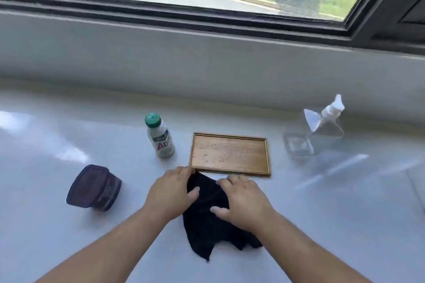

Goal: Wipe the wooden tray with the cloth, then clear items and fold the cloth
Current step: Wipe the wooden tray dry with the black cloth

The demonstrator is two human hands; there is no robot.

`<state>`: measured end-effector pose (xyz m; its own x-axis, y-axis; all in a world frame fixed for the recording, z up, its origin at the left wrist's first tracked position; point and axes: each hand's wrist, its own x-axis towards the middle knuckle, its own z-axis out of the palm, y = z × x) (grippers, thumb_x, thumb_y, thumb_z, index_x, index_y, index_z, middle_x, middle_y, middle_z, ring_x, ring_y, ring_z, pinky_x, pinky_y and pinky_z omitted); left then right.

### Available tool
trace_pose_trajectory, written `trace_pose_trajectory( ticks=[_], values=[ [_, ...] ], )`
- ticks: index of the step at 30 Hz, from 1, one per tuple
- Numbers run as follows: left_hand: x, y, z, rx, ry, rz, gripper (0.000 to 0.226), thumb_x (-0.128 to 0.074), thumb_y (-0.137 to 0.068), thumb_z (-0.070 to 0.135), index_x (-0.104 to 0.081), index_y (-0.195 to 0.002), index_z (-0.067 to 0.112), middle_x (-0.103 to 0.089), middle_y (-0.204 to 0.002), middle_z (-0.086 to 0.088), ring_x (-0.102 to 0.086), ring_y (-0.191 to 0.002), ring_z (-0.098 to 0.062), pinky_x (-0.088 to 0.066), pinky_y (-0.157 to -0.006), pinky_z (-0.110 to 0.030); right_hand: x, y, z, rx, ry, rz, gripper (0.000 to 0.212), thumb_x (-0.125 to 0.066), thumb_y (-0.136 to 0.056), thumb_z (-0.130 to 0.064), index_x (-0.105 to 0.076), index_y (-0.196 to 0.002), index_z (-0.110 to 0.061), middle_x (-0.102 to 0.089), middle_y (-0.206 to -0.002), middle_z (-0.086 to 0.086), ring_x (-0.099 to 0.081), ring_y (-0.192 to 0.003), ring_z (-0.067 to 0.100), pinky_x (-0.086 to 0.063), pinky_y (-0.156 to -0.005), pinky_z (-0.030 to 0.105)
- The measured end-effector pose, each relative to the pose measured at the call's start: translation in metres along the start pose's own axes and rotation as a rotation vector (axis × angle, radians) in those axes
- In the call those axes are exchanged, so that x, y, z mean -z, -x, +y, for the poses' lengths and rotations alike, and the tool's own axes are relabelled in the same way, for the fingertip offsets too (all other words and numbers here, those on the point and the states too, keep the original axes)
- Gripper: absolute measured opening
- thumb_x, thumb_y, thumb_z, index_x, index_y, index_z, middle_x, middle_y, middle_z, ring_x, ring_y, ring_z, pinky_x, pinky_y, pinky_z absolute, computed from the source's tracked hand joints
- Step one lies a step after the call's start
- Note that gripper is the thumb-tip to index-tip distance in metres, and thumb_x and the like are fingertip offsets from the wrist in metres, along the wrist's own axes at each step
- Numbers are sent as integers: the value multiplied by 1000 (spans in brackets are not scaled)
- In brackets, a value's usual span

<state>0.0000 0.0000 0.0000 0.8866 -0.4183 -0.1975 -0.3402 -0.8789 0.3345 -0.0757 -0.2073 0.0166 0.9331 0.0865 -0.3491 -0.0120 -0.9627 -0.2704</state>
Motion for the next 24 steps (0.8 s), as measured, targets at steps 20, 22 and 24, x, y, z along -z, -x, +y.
trace_pose_trajectory(
  ticks=[20,22,24],
  values=[
    [-82,-85,-3,194,76,253,92,-56,-79,80,-53,-146,16,-60,-144,-4,-50,-128,-31,-38,-109,-49,5,-10,71,-345,-501,520,46,-71,-83,-28,-52,-121,-46,-56,-115,-17,-60,-97,8,-47,-81,29],
    [-91,-89,-4,213,69,264,98,-55,-77,84,-52,-148,16,-58,-148,-4,-46,-134,-30,-32,-115,-47,19,-37,90,-428,-542,589,51,-71,-84,-33,-45,-127,-46,-56,-121,-14,-61,-99,13,-50,-81,36],
    [-96,-92,-5,218,78,290,102,-57,-74,86,-49,-148,17,-58,-146,-3,-45,-133,-29,-27,-116,-44,23,-73,104,-482,-517,593,50,-71,-87,-36,-44,-129,-40,-54,-125,-10,-61,-102,18,-49,-80,38]
  ],
)
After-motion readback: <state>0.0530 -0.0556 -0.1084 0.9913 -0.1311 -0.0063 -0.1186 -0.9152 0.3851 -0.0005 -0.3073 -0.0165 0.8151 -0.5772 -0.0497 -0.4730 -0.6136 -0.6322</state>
